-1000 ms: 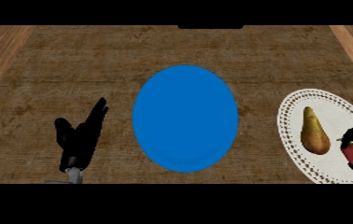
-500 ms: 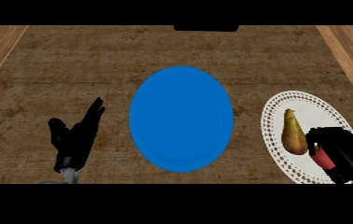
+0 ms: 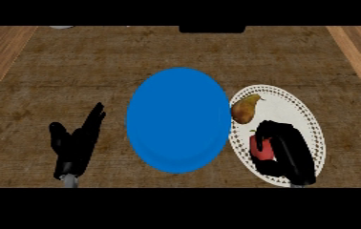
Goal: Pick the bell pepper from the placemat and place it in the plate
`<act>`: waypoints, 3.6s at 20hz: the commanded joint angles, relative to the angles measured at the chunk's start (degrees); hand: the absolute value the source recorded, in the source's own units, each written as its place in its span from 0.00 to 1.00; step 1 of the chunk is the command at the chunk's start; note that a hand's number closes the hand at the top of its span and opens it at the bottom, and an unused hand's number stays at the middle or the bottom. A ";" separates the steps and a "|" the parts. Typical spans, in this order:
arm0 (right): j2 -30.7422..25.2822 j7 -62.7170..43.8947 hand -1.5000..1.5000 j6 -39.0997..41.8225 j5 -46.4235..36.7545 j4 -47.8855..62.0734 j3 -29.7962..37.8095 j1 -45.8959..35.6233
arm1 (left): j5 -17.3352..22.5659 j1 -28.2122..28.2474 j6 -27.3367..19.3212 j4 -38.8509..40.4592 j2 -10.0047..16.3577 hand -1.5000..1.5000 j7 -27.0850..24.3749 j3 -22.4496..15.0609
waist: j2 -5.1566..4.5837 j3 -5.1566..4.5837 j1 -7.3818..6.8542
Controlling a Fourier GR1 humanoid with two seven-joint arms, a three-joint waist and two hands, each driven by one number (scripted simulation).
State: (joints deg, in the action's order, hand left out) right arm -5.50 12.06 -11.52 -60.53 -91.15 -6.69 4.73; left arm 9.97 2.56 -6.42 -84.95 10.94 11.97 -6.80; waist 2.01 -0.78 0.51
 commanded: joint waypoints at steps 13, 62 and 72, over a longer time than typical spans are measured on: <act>5.48 -40.22 1.00 -35.46 -0.45 -11.32 -29.32 1.01 | 0.15 0.43 0.58 0.77 -1.08 0.50 1.17 -1.21 | -1.32 0.54 -0.01; 1.87 -30.62 0.00 -52.00 37.10 7.00 -22.43 -16.00 | -2.46 -2.32 0.38 1.89 -4.30 0.50 2.93 -0.39 | -1.91 0.88 0.16; -7.80 -19.28 0.00 -45.36 45.02 -11.96 -32.31 4.23 | -3.19 -2.70 0.68 2.59 -4.24 0.50 2.06 0.91 | -1.88 0.81 0.10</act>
State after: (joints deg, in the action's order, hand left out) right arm -10.37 -10.68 -58.74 -16.60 -96.44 -35.08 1.32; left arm 8.21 0.74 -3.89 -83.57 8.32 11.66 -4.78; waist 0.40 0.43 0.38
